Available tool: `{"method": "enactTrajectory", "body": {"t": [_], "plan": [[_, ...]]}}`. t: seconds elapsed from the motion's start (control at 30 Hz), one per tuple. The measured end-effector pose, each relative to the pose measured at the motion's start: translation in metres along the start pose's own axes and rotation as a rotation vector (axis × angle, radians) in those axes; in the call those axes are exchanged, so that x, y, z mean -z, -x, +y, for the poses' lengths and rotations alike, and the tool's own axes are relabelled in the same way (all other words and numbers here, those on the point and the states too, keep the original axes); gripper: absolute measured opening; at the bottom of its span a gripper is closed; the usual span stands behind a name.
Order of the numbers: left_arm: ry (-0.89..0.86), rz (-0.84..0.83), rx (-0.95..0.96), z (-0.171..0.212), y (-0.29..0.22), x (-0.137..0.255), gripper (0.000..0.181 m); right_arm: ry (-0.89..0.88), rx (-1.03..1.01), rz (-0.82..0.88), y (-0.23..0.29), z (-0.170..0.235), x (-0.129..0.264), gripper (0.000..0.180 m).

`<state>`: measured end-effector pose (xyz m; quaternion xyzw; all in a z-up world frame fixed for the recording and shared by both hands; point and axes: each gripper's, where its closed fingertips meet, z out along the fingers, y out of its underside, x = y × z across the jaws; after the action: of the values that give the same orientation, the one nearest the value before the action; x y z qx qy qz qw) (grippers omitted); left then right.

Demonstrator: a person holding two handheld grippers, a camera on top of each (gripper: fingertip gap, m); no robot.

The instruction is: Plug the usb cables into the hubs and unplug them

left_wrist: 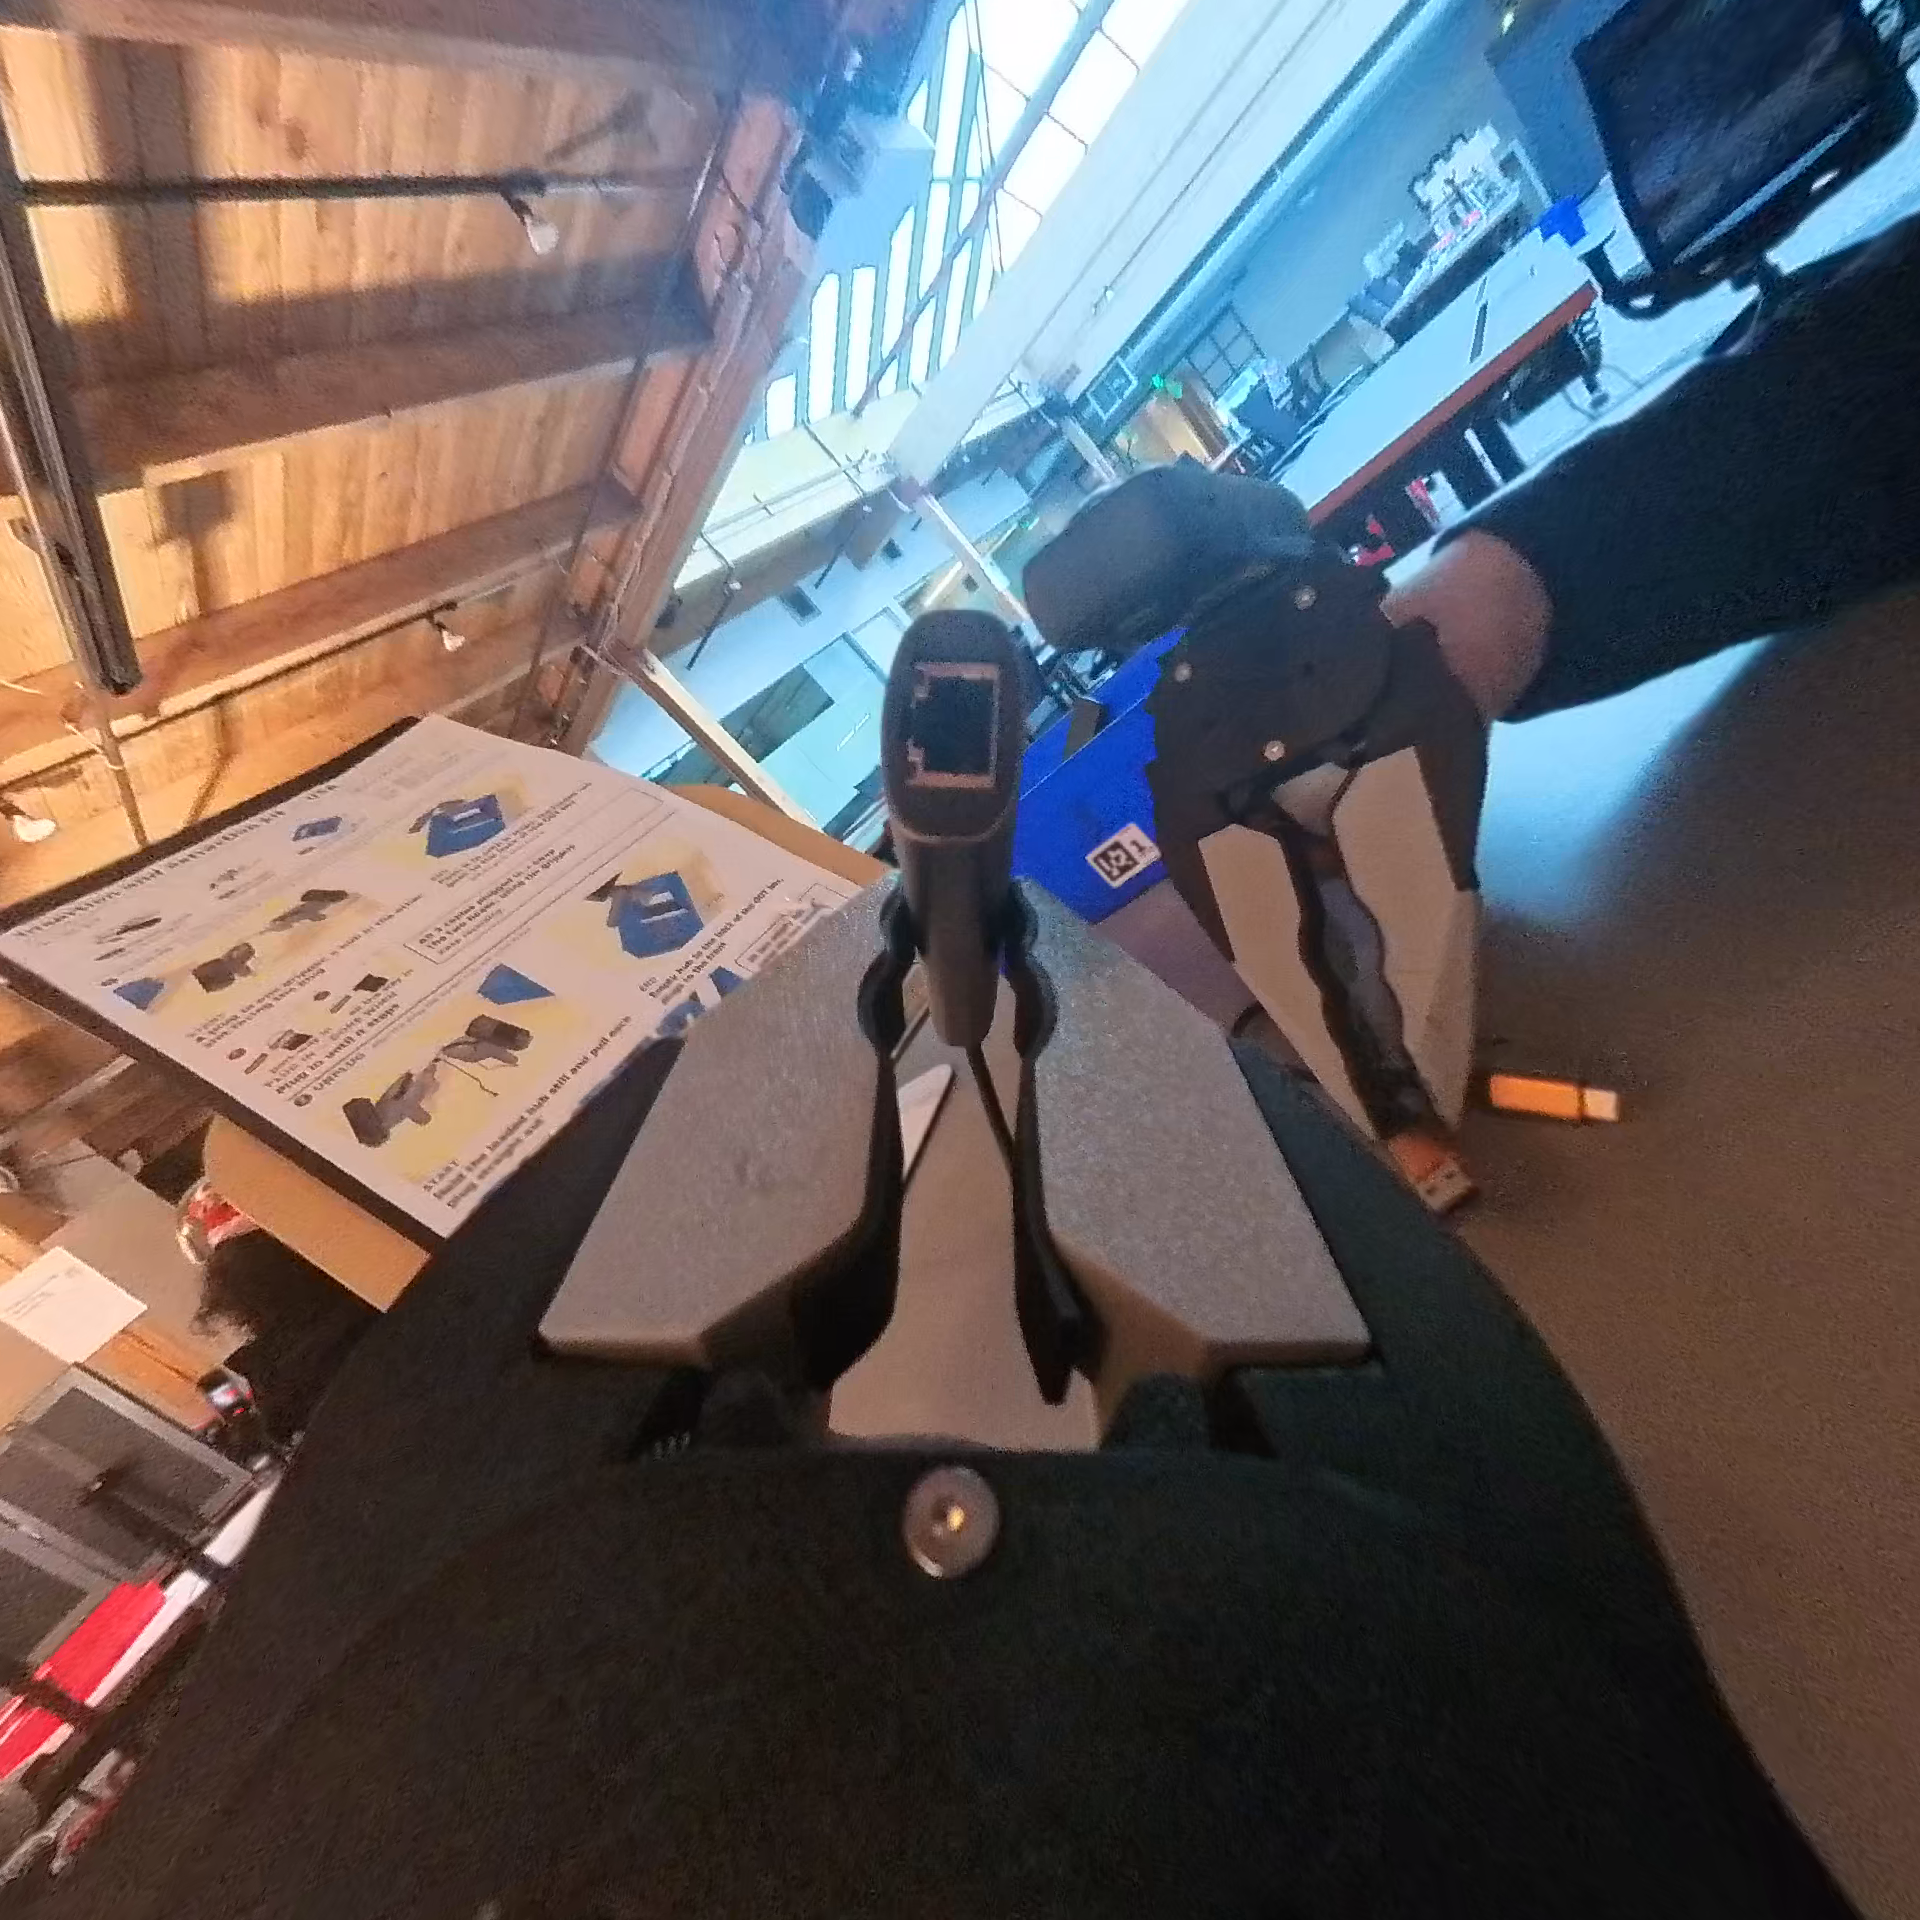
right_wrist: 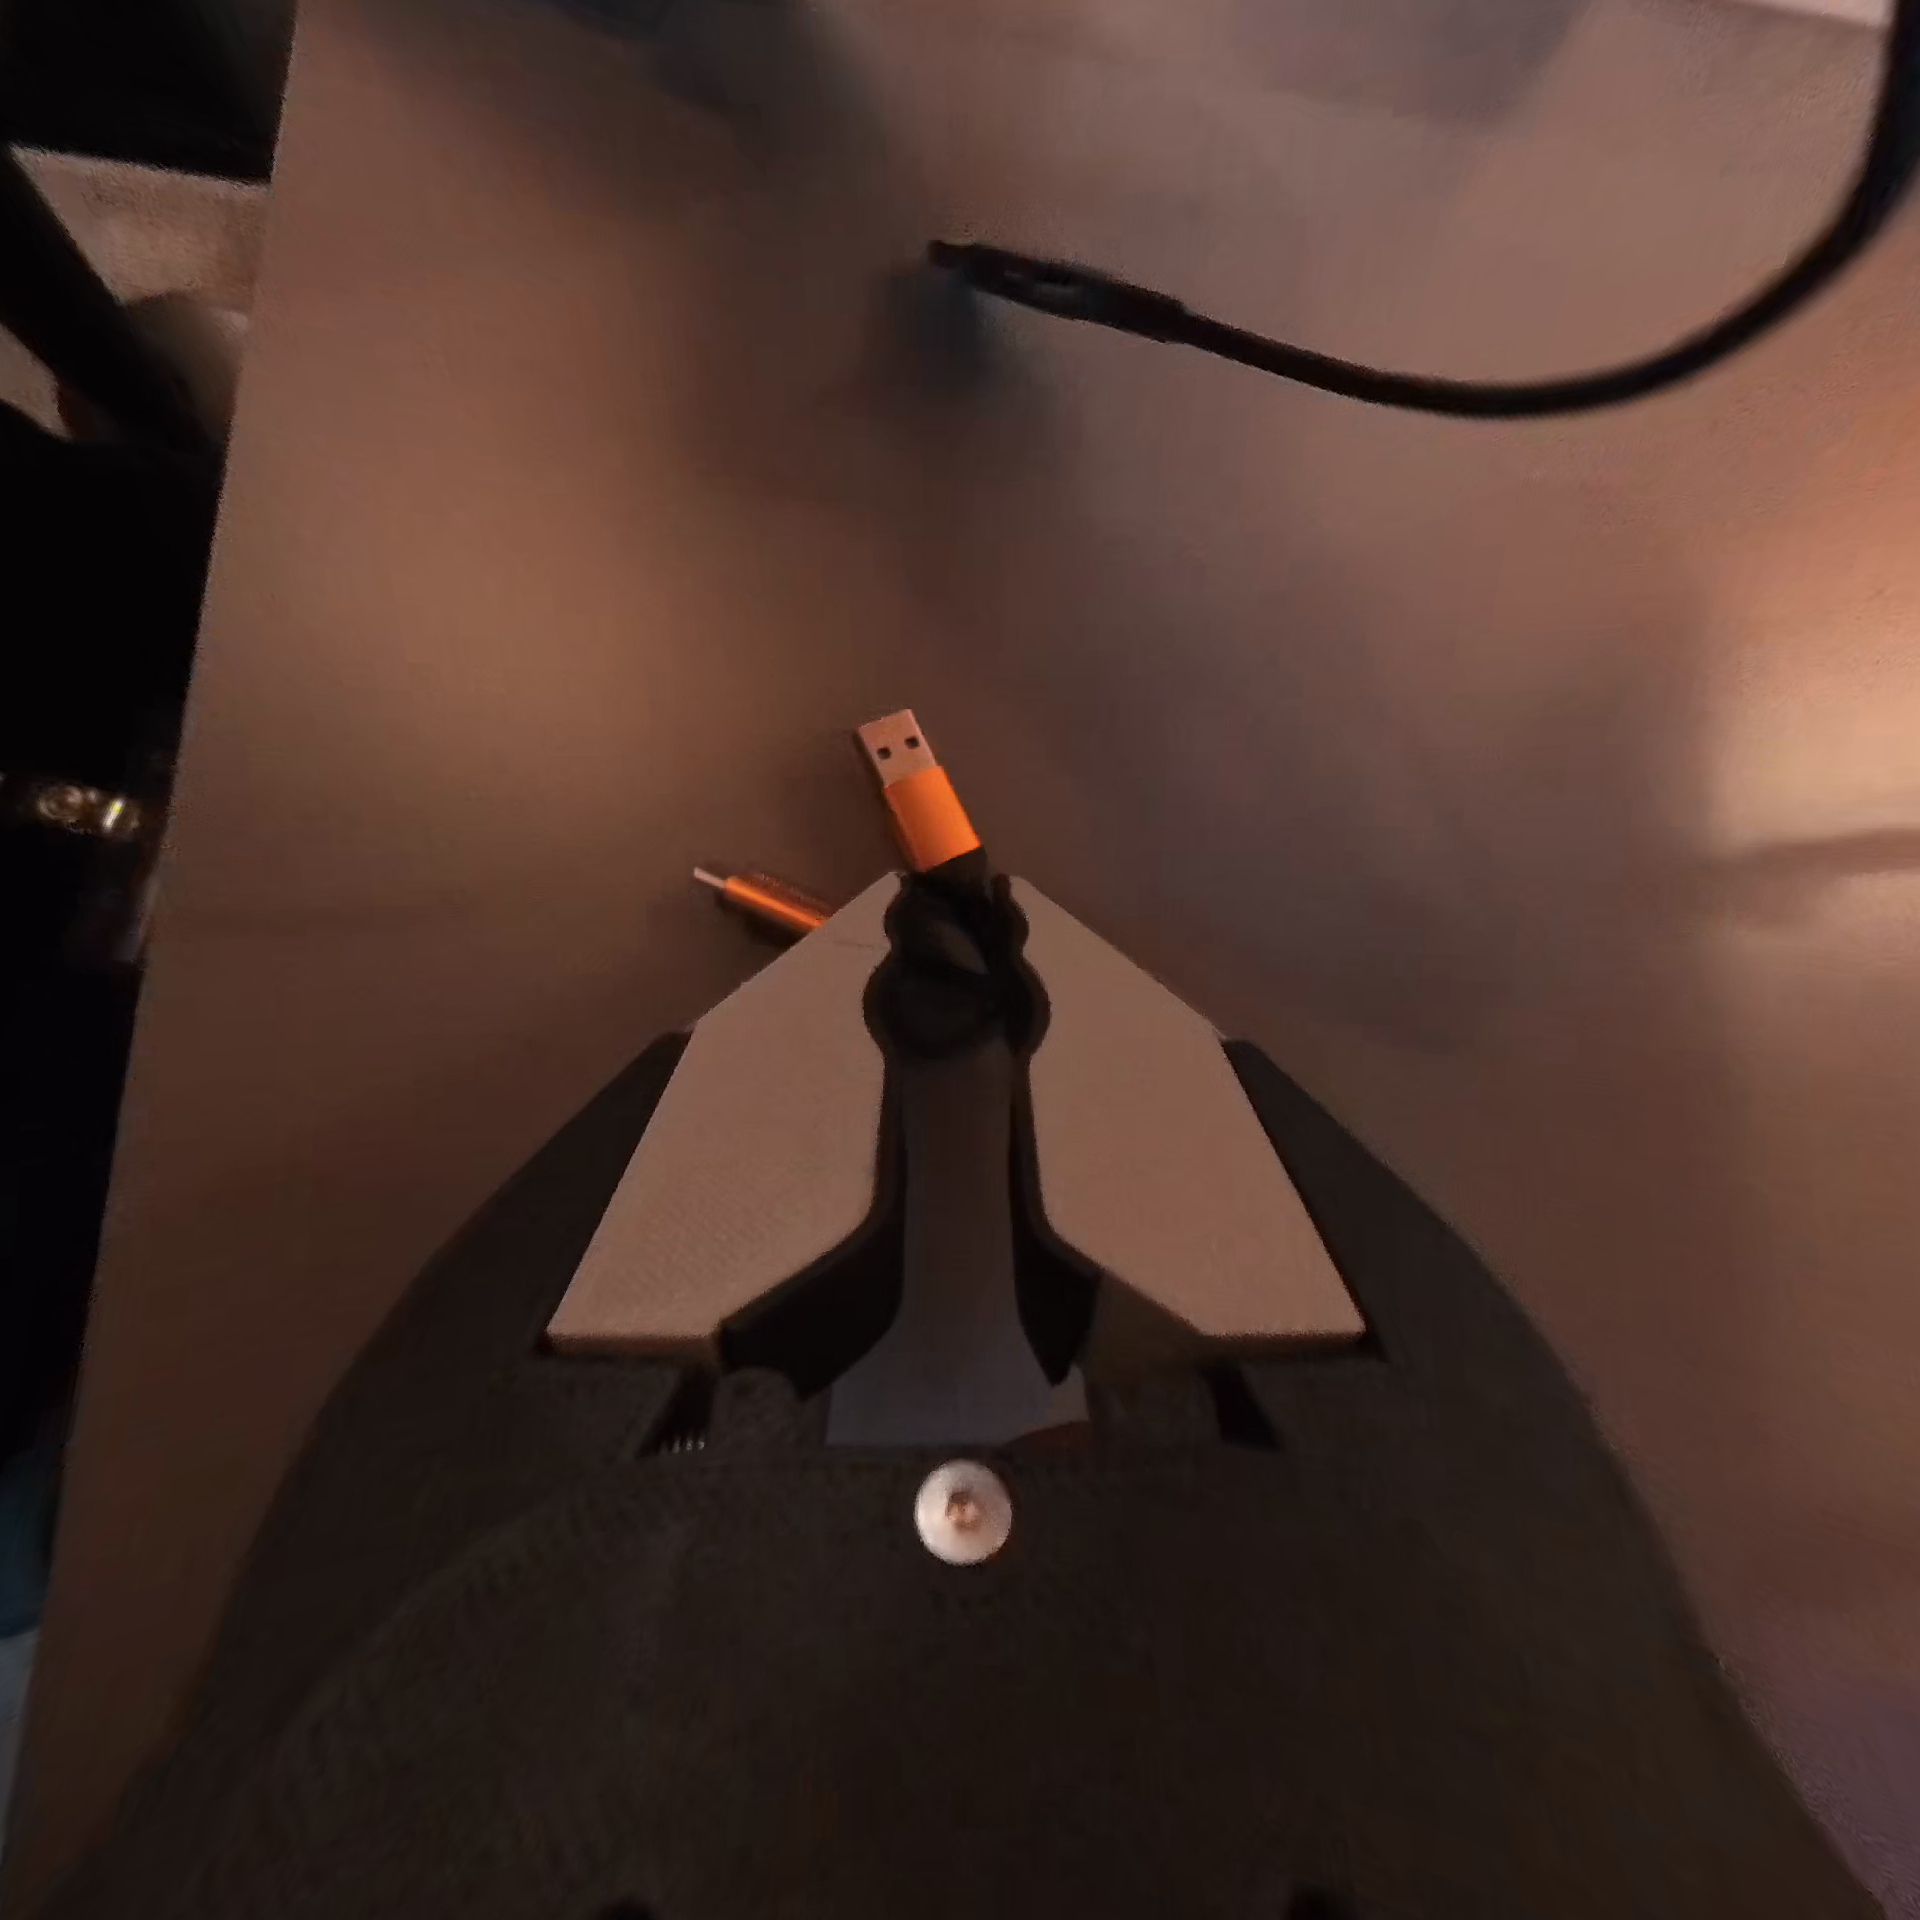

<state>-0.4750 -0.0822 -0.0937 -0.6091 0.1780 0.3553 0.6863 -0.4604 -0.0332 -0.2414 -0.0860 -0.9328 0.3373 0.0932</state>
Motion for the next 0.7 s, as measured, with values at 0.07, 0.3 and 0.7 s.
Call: {"method": "enactTrajectory", "body": {"t": [0.07, 0.3, 0.7], "plan": [[0.003, 0.001, -0.012, 0.0, -0.002, -0.001, 0.014, -0.03, -0.04, 0.025, -0.006, 0.005, 0.004, 0.012], [0.179, 0.075, -0.107, 0.034, -0.024, -0.011, 0.014, -0.235, -0.157, 0.067, -0.025, -0.003, 0.033, 0.011], [0.522, 0.261, -0.367, 0.097, -0.076, -0.017, 0.016, -0.392, -0.321, 0.173, -0.06, 0.002, 0.068, 0.008]]}}
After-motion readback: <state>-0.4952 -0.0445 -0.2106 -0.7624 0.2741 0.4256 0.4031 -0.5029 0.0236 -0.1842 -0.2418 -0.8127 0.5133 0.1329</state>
